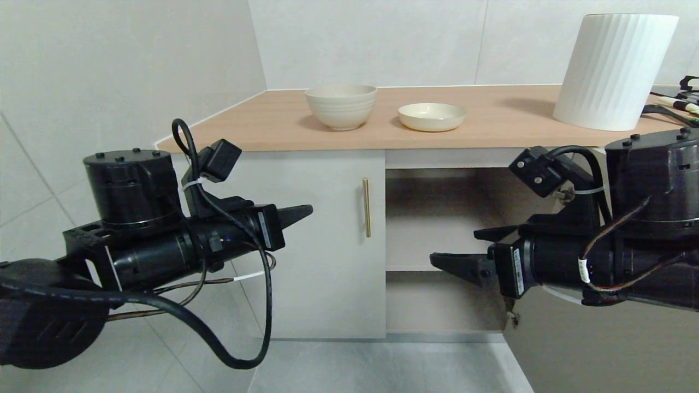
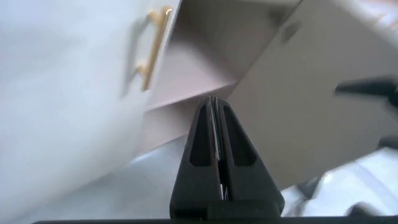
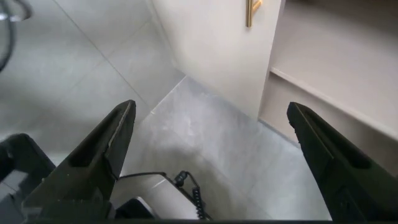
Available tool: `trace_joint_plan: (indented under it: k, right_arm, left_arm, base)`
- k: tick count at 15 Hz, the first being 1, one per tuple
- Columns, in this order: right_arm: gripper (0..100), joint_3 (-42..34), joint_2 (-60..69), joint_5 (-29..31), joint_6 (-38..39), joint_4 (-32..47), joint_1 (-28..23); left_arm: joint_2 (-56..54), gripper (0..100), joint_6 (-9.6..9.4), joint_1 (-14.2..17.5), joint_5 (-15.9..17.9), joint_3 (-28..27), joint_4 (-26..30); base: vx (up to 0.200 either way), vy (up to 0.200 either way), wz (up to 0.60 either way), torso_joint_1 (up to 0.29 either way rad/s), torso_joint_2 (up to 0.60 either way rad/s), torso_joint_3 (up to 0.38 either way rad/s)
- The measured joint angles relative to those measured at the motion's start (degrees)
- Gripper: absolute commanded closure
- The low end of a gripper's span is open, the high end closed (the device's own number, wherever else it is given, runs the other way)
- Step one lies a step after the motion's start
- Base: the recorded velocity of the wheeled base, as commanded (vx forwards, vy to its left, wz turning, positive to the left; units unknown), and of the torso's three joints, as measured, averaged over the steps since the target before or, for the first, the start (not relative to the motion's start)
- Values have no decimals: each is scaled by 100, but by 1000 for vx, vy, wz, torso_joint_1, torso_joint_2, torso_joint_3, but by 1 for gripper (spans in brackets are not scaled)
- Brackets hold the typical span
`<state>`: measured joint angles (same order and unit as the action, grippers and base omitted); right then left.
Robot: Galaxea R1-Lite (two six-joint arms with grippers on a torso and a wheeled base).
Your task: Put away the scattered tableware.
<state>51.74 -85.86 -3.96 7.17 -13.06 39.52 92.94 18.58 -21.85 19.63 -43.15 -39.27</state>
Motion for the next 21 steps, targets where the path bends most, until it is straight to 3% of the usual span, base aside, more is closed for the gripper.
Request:
trace_joint_plan:
  k: [2,4,5,10,13,14,16,17,21]
  right_arm:
    - [0,20,-28,9,60,-5,2]
    - [0,20,-55,11,66,0,-2]
    - [0,20,-69,13,66,-2,2]
    - [0,127,-157,96,356,6,-9]
    - [0,374,-236,406,588,334,-22]
    - [0,512,-256,507,730,547,-24]
    - [0,755,-300,628,950,791,-37]
    - [0,813,-319,634,974,806,-52]
    - [0,868,-352,634,980,811,-110]
  left_arm:
    - [-229,100,-301,5,-1,-17,254]
    - [-405,100,-419,35,-17,-91,432]
    - [-477,0,-430,73,-20,-117,511]
    - [-805,0,-440,176,-56,-276,970]
    - [-1025,0,-438,254,-91,-577,1852]
    - [-1086,0,-446,274,-179,-742,2430]
    - [-1189,0,-553,294,-749,-1175,3328]
    - [-1207,0,-627,294,-1028,-1309,3427]
    - [-1241,0,-673,294,-1103,-1442,3454]
  base:
    - [0,0,0,0,0,0]
    - [0,0,0,0,0,0]
    - [0,0,0,0,0,0]
    - [0,0,0,0,0,0]
    - [0,0,0,0,0,0]
    - [0,0,0,0,0,0]
    - [0,0,0,0,0,0]
    - [0,0,0,0,0,0]
    - [0,0,0,0,0,0]
